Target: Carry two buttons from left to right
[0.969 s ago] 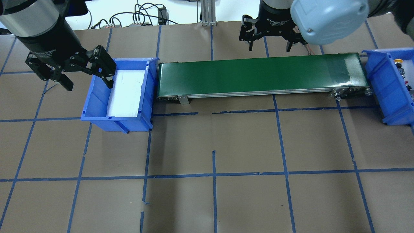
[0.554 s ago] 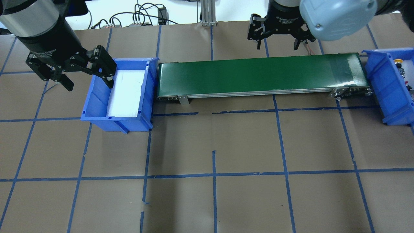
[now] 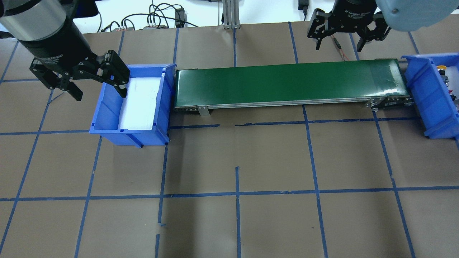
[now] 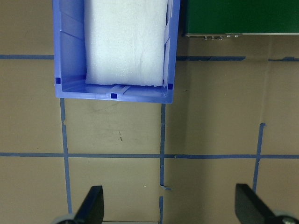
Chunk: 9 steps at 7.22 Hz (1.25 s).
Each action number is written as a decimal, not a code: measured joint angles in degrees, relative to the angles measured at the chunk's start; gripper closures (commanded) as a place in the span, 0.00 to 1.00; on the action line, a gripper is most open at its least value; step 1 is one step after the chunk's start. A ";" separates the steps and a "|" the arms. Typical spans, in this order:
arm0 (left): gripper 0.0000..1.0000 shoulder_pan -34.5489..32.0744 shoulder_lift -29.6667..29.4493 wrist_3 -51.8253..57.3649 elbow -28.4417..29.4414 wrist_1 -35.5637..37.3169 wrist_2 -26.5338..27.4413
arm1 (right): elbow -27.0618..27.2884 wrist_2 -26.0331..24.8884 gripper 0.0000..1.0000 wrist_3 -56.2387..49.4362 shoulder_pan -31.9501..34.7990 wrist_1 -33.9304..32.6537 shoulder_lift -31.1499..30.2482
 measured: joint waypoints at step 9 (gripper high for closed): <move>0.00 -0.08 0.00 -0.03 0.00 0.09 0.11 | 0.85 1.97 0.00 0.57 -0.04 -0.72 -0.19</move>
